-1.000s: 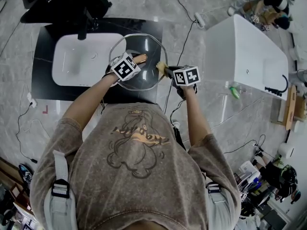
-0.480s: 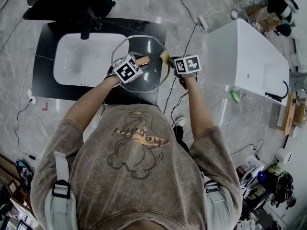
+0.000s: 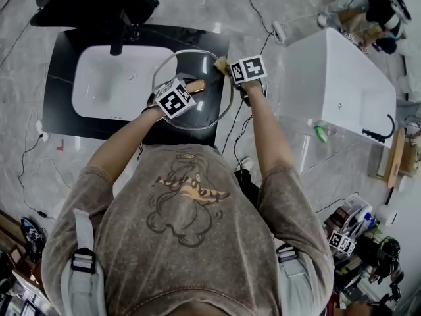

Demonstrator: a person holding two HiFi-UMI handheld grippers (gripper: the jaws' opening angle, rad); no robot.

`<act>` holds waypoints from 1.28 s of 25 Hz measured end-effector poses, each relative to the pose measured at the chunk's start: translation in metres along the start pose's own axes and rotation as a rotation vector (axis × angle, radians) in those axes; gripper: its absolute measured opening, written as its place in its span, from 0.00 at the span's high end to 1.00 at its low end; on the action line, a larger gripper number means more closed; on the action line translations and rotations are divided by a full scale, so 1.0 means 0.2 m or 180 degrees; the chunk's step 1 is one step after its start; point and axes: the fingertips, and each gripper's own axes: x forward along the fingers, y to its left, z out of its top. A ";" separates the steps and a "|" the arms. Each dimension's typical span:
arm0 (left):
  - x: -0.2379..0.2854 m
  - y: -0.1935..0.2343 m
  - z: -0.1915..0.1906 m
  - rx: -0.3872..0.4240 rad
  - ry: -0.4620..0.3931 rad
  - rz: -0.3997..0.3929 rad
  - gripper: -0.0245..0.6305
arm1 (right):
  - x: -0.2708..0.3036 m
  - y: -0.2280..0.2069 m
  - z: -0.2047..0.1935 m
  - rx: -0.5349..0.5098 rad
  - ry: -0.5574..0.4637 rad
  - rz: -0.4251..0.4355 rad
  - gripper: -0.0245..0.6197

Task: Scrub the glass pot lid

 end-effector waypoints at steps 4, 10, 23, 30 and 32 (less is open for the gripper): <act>0.02 0.00 0.01 -0.0001 0.0008 -0.0013 0.69 | 0.06 0.01 0.11 -0.0006 -0.0041 -0.0030 0.90; -0.03 -0.04 -0.03 0.0018 -0.0016 -0.0015 0.69 | 0.10 0.13 0.19 -0.0107 -0.0012 -0.0033 0.90; -0.02 -0.02 0.01 0.0003 -0.0058 -0.0017 0.69 | 0.23 0.41 0.44 -0.0529 -0.0106 0.0196 0.90; 0.02 -0.01 0.03 -0.0009 -0.0080 -0.0009 0.68 | 0.31 0.56 0.50 -0.0970 0.0018 0.0404 0.90; 0.01 -0.01 0.03 -0.0008 -0.0092 0.0000 0.69 | 0.32 0.61 0.51 -0.1067 0.0021 0.0477 0.90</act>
